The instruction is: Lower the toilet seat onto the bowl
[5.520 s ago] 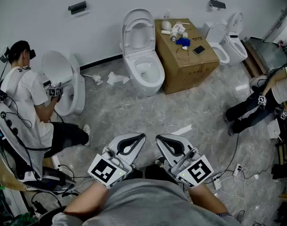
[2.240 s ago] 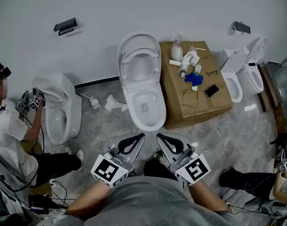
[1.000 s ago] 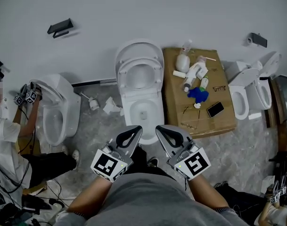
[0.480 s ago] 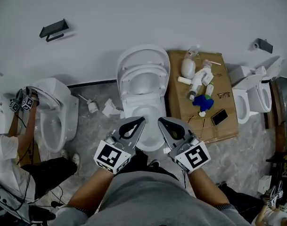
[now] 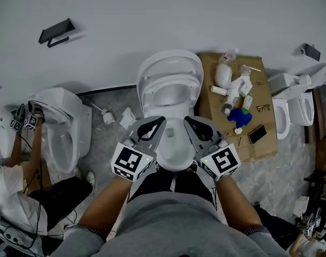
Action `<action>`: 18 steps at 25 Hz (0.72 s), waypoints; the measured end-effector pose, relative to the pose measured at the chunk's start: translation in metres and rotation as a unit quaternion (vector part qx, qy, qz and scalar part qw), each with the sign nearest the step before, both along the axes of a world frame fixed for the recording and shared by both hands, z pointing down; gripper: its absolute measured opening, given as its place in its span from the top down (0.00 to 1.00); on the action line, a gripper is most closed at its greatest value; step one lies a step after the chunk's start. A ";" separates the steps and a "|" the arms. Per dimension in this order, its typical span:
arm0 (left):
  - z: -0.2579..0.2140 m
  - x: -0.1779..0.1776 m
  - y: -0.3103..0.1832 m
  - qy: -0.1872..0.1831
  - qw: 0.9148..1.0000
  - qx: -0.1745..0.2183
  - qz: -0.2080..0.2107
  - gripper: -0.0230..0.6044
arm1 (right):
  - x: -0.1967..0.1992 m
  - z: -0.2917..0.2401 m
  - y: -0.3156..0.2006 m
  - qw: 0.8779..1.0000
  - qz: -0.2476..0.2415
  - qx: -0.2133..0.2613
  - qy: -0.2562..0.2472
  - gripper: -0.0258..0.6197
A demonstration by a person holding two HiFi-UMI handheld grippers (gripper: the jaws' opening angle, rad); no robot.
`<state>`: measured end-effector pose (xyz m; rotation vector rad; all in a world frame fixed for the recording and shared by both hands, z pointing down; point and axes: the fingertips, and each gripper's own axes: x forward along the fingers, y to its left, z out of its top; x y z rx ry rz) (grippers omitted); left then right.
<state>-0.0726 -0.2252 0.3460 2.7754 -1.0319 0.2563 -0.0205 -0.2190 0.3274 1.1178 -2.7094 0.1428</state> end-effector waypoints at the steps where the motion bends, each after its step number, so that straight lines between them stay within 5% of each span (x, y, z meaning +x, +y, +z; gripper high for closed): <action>1: 0.005 0.000 -0.008 -0.005 1.000 -0.004 0.001 0.95 | -0.001 0.003 -0.007 1.000 -0.001 0.001 0.001 0.94; 11: 0.076 0.006 -0.084 -0.098 0.994 -0.040 0.015 0.95 | 0.000 0.044 -0.045 1.000 0.001 -0.026 0.006 0.94; 18: 0.109 0.019 -0.127 -0.177 0.979 -0.069 0.069 0.85 | 0.006 0.068 -0.057 0.999 0.007 -0.045 0.015 0.94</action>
